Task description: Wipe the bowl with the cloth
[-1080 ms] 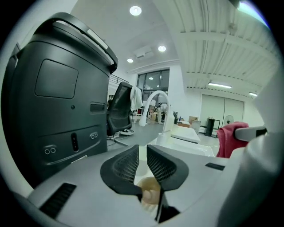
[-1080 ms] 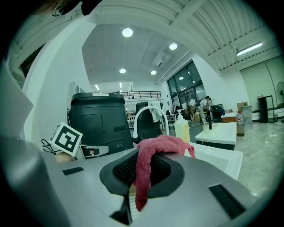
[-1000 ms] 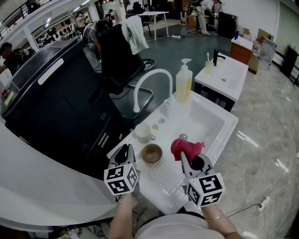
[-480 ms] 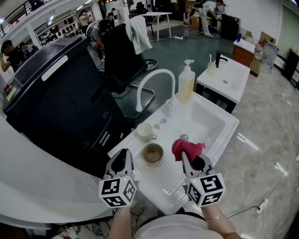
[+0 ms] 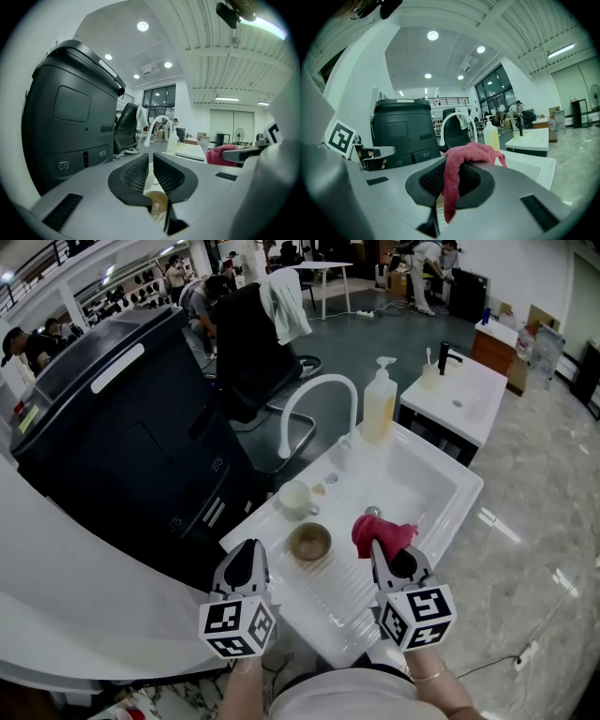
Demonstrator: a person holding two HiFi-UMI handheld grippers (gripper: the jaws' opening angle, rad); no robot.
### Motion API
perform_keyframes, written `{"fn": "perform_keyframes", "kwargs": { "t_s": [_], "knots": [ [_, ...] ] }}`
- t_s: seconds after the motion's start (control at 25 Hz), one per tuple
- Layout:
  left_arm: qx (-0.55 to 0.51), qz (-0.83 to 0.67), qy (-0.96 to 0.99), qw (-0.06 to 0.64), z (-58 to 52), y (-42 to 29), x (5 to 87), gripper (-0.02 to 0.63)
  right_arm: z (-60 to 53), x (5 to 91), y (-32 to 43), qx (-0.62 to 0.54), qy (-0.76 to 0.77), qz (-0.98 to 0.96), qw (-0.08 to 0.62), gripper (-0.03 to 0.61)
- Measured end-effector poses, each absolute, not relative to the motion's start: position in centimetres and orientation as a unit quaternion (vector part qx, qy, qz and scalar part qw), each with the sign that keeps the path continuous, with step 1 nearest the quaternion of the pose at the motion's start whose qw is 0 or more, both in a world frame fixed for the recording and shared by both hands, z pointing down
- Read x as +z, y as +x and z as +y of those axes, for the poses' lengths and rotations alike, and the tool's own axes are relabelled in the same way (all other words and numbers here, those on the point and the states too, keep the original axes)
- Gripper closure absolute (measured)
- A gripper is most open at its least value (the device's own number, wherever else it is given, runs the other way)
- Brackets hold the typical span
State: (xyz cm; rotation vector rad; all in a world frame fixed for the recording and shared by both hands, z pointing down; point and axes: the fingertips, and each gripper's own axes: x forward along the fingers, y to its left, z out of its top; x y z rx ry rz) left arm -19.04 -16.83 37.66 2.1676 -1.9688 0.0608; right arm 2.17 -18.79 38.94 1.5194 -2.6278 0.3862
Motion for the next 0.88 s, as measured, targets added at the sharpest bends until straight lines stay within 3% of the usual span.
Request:
{"fn": "perform_keyframes", "kwargs": {
  "t_s": [0.88],
  "knots": [
    [0.019,-0.664,0.74,0.106,-16.7,-19.4,37.5,0.566,-19.0,39.0,1.0,0.116,0.491,-0.862,0.052,0.546]
  ]
}}
